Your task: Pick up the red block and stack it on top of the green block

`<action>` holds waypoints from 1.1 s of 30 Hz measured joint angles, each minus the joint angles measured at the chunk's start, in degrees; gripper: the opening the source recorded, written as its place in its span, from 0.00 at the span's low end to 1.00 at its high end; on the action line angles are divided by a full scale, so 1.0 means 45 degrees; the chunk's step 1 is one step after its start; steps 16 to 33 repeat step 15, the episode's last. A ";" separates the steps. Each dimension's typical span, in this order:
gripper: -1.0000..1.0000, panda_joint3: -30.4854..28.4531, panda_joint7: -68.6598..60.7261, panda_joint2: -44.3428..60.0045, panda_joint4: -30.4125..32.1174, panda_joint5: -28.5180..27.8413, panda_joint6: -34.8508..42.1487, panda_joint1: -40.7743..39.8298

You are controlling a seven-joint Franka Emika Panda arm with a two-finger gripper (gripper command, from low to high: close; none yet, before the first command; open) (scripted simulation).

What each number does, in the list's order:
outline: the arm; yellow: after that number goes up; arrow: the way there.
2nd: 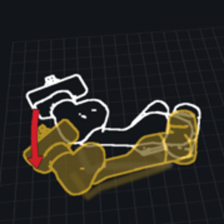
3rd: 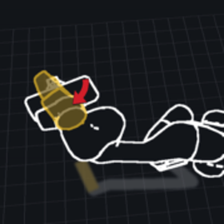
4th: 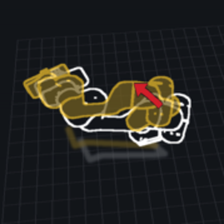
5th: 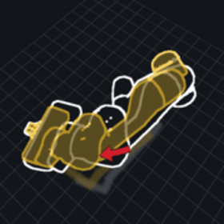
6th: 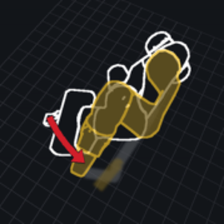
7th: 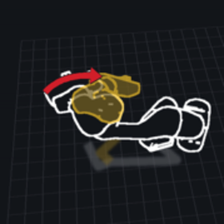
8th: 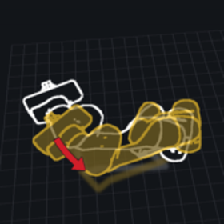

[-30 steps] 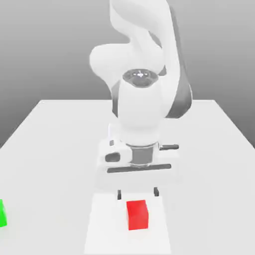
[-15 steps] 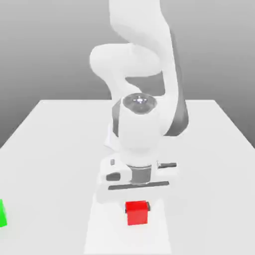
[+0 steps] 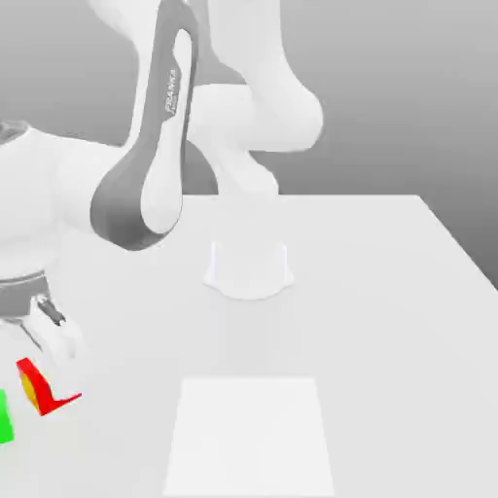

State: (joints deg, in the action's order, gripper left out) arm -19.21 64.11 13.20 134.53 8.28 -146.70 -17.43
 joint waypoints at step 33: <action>1.00 -0.0161 0.0315 0.0880 -0.0600 0.0575 -0.0194 -0.0753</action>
